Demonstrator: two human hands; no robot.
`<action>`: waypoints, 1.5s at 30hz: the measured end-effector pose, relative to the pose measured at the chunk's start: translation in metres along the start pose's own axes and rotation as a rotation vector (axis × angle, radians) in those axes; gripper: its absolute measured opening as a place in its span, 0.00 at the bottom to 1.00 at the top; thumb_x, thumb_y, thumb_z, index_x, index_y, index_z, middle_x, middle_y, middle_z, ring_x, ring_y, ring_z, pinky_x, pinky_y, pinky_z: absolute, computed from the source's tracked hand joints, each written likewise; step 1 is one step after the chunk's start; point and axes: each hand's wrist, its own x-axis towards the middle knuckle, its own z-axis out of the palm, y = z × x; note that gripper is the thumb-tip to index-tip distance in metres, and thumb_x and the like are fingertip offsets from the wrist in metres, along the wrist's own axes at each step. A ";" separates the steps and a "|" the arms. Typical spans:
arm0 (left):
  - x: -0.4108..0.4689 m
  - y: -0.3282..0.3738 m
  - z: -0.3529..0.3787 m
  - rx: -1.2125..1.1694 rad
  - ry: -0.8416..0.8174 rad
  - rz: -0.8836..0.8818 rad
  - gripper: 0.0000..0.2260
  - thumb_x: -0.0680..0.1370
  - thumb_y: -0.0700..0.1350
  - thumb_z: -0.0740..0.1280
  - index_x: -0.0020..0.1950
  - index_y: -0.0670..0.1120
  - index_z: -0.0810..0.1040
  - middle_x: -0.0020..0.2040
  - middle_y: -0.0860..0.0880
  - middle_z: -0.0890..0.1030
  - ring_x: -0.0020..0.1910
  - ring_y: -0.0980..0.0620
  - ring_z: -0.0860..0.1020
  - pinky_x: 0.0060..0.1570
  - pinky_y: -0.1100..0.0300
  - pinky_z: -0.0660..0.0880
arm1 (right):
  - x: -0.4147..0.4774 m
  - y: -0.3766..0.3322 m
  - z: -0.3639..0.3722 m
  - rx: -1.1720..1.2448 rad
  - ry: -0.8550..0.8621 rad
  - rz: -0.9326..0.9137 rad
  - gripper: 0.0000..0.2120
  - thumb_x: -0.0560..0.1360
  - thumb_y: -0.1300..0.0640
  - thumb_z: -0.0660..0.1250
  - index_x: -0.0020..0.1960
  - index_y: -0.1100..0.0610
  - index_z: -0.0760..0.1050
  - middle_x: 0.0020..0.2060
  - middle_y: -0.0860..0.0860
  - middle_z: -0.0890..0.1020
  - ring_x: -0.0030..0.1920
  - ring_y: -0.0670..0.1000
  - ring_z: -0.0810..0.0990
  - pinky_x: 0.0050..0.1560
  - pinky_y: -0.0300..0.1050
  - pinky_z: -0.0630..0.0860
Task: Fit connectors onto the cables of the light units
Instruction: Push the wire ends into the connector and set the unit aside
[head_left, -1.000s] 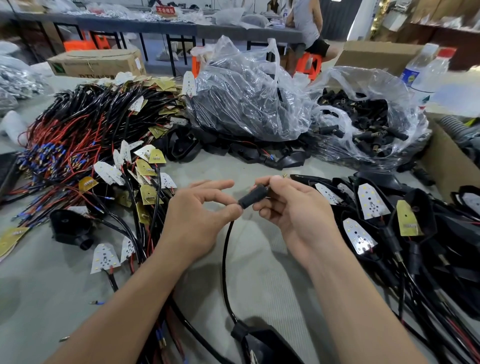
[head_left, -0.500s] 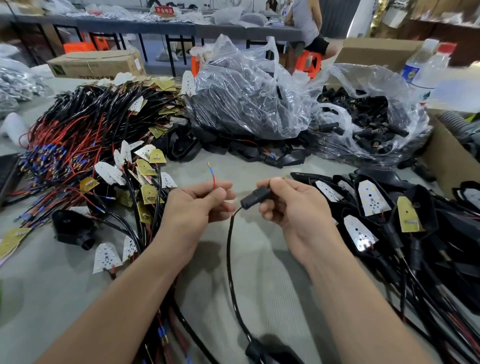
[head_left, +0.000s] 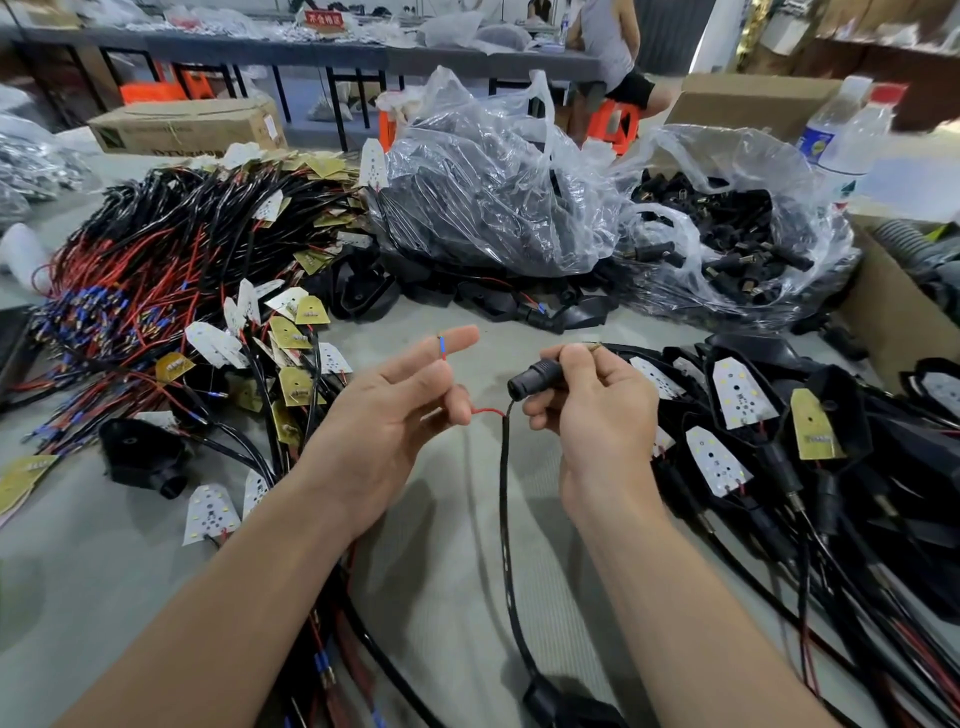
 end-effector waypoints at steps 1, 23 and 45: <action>0.000 -0.001 0.001 0.039 0.013 -0.004 0.12 0.81 0.41 0.64 0.60 0.49 0.84 0.32 0.47 0.78 0.37 0.53 0.78 0.45 0.64 0.78 | 0.001 0.000 0.000 0.000 -0.001 -0.008 0.15 0.83 0.64 0.59 0.41 0.61 0.78 0.27 0.55 0.81 0.23 0.51 0.76 0.24 0.41 0.71; 0.002 -0.005 0.001 0.397 0.440 0.215 0.11 0.74 0.36 0.76 0.44 0.54 0.87 0.36 0.48 0.87 0.37 0.53 0.86 0.46 0.63 0.79 | -0.001 0.004 0.003 0.012 -0.070 0.059 0.14 0.84 0.64 0.57 0.43 0.62 0.77 0.29 0.56 0.84 0.27 0.53 0.83 0.29 0.42 0.80; -0.010 -0.006 0.007 1.084 0.515 0.391 0.07 0.70 0.47 0.77 0.38 0.60 0.85 0.31 0.63 0.80 0.50 0.79 0.69 0.56 0.48 0.71 | -0.004 0.005 0.004 -0.038 -0.116 0.027 0.14 0.83 0.64 0.58 0.43 0.59 0.78 0.32 0.57 0.86 0.29 0.56 0.85 0.32 0.43 0.82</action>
